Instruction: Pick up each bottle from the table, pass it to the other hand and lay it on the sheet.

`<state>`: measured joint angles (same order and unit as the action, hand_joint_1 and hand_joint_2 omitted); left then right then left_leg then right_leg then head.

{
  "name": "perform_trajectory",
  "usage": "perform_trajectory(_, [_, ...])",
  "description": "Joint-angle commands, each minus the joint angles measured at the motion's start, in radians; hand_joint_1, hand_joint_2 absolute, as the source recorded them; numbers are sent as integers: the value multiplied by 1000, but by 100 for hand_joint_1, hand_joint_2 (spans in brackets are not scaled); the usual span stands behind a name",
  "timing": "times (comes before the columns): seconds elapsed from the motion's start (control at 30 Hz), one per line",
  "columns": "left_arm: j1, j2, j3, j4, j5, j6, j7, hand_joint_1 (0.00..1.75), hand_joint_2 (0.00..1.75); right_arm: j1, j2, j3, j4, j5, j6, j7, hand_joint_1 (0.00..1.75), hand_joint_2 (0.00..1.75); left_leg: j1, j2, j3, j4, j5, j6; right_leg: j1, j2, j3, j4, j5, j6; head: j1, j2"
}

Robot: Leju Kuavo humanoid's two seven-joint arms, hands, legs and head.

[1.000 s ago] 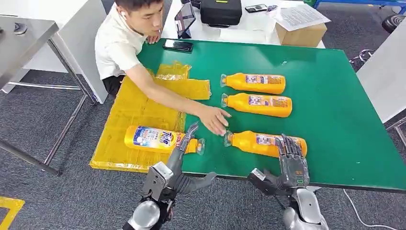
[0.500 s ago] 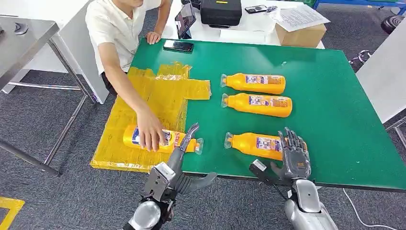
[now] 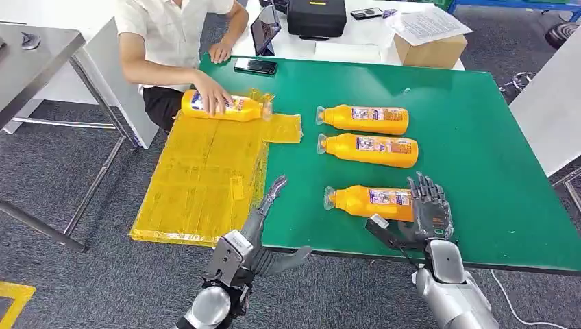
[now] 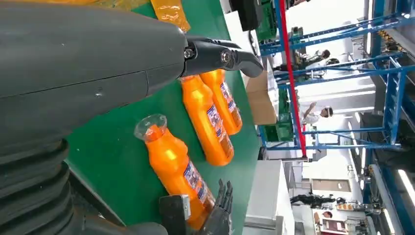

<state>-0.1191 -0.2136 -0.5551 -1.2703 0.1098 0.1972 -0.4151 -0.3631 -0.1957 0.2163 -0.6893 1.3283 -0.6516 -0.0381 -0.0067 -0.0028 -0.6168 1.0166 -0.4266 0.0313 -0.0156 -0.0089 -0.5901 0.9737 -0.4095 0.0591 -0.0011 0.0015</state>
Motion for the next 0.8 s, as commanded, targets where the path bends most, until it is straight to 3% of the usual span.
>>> perform_trajectory(0.03, [-21, 22, -6, 44, 93, -70, 67, 0, 175, -27, -16, 10, 175, -28, 146, 45, 0, 175, 1, -1, 5, -2, -1, -2, 1, -1, 5, -2, -1, -2, 0, 0])
perform_trajectory(0.17, [-23, 26, -11, 39, 108, -89, 76, 0, 175, -41, -20, -10, 227, -65, 215, 25, 0, 175, 1, -2, 8, -2, 0, -2, 1, -2, 7, -2, 0, -2, 0, 0])
perform_trajectory(0.2, [-27, 28, -15, 40, 110, -93, 78, 0, 175, -45, -20, -11, 249, -81, 273, 11, 44, 175, 1, -1, 10, -2, 0, -2, 1, -2, 8, -3, 0, -3, 0, 0])
perform_trajectory(0.23, [-31, 30, -16, 43, 112, -95, 80, 0, 175, -42, -21, -20, 260, -105, 317, -3, 175, 175, 1, -1, 12, -1, -2, -1, 1, -2, 8, -3, -1, -2, 0, 0])
perform_trajectory(0.3, [-38, 32, -16, 49, 114, -99, 82, 0, 175, -33, -29, -29, 274, -135, 378, -30, 175, 175, 1, -3, 16, -1, -3, 1, 1, -4, 5, -4, -5, -6, 0, 0])
perform_trajectory(0.37, [-44, 37, -17, 53, 121, -108, 79, 0, 175, -4, -26, -100, 265, -268, 473, -152, 175, 175, 2, -4, 18, -2, -3, 1, 2, -5, 8, -6, -4, -6, 0, 0])
perform_trajectory(0.5, [-55, 40, -25, 66, 140, -132, 70, 0, 175, 52, -48, -123, 232, -400, 572, -323, 175, 175, 2, -4, 27, -2, -4, 2, 2, -6, 17, -8, -6, -5, 0, 0])
perform_trajectory(0.6, [-60, 34, -32, 68, 147, -140, 60, 0, 175, 66, -46, -132, 201, -461, 578, -373, 175, 175, 4, -7, 30, -5, -3, 1, 4, -9, 23, -13, -5, -6, 1, 0])
perform_trajectory(0.67, [-66, 29, -38, 65, 147, -142, 61, 0, 175, 61, -44, -120, 186, -481, 588, -387, 175, 175, 4, 1, 35, -2, -9, 3, 4, -2, 26, -11, -5, -5, 0, 0])
perform_trajectory(0.8, [-70, 18, -31, 72, 151, -135, 42, 0, 175, 102, -47, -105, 102, -572, 618, -484, 175, 175, 4, 3, 38, -3, -11, 2, 4, 0, 27, -12, -4, -4, 0, 0])
